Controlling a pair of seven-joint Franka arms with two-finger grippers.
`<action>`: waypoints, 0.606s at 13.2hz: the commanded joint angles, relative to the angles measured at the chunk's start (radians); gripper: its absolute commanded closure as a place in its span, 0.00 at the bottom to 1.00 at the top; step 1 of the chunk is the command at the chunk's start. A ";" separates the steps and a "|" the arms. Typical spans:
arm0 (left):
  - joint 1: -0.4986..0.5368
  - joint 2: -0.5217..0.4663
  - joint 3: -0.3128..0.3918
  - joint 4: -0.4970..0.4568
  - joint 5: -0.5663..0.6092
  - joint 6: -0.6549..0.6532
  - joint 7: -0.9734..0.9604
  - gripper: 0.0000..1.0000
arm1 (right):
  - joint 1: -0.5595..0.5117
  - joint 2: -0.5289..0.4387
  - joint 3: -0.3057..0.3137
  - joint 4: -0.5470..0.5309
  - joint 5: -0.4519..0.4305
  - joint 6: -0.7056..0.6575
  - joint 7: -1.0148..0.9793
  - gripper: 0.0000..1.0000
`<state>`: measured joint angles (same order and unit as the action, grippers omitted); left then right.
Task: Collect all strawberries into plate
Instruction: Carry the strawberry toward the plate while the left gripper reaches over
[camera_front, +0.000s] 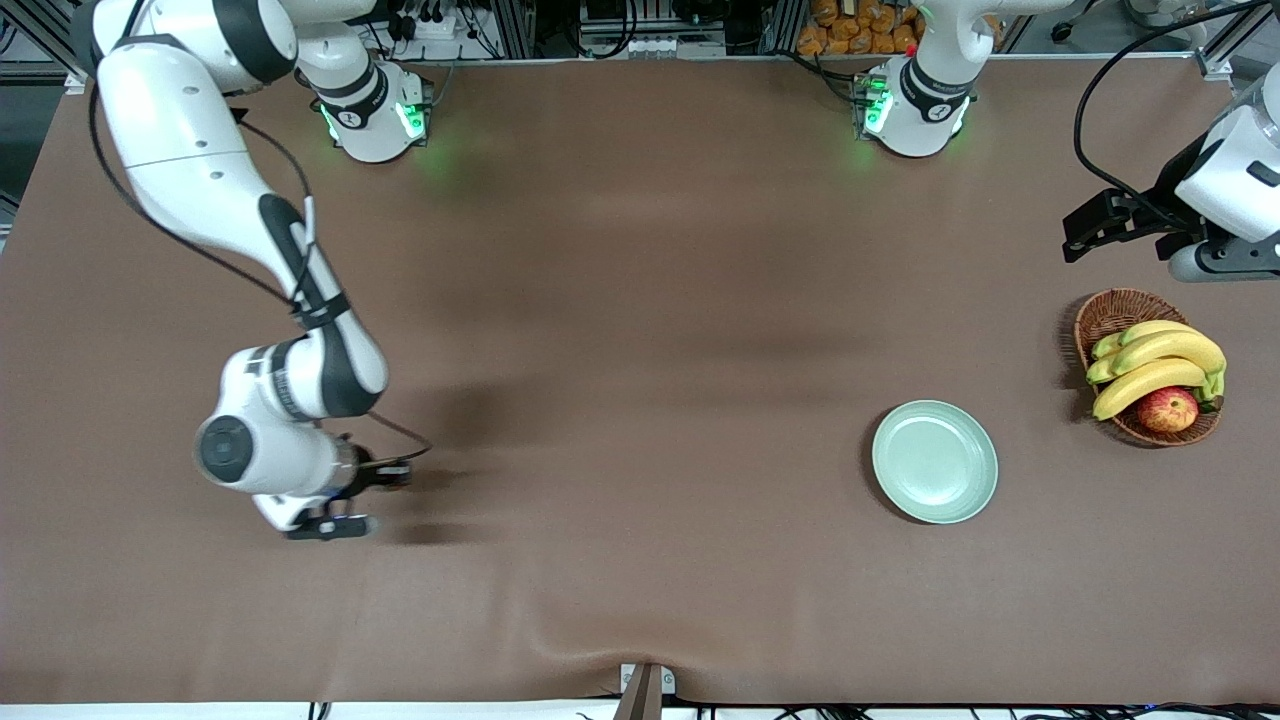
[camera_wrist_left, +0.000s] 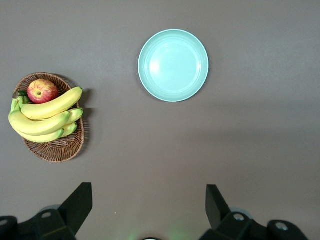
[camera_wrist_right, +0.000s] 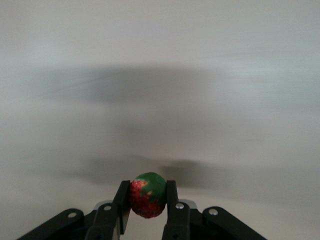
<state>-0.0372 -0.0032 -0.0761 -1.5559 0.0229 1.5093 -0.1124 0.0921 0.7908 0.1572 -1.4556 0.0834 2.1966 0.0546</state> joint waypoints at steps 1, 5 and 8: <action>-0.013 0.031 -0.004 0.004 -0.011 0.028 0.002 0.00 | 0.017 0.007 0.103 0.029 0.007 -0.009 -0.006 1.00; -0.088 0.147 -0.028 -0.003 -0.011 0.120 -0.113 0.00 | 0.188 0.013 0.105 0.070 0.001 0.015 0.014 1.00; -0.133 0.251 -0.030 -0.024 -0.009 0.201 -0.213 0.00 | 0.314 0.030 0.101 0.069 -0.002 0.141 0.104 1.00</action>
<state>-0.1594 0.1939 -0.1067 -1.5786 0.0223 1.6699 -0.2824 0.3410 0.7940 0.2664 -1.4110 0.0833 2.2828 0.1002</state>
